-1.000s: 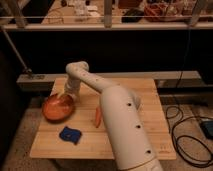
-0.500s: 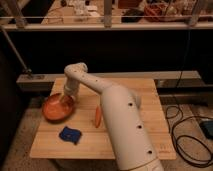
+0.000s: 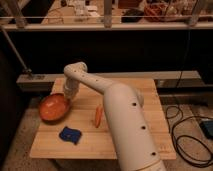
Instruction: Pick up the ceramic bowl
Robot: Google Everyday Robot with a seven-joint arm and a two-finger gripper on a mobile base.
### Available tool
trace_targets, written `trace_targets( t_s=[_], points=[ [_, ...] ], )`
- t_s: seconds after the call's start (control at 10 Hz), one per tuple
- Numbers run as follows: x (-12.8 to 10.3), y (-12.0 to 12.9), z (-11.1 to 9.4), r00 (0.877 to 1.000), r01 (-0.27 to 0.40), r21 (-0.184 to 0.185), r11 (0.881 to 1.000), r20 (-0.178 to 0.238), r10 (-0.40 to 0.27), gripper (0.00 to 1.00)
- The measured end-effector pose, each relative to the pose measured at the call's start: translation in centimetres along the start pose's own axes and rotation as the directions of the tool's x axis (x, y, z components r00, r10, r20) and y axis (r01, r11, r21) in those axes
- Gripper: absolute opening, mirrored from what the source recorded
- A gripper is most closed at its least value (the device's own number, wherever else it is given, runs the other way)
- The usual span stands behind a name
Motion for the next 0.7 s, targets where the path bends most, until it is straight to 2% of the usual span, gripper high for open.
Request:
trace_targets(
  t_s=[0.5, 0.7],
  points=[
    [1.4, -1.4, -7.3, 0.999, 0.011, -0.001, 1.000, -0.042, -0.011, 0.01],
    [1.5, -1.8, -8.5, 0.999, 0.018, -0.001, 1.000, -0.044, -0.018, 0.01]
  ],
)
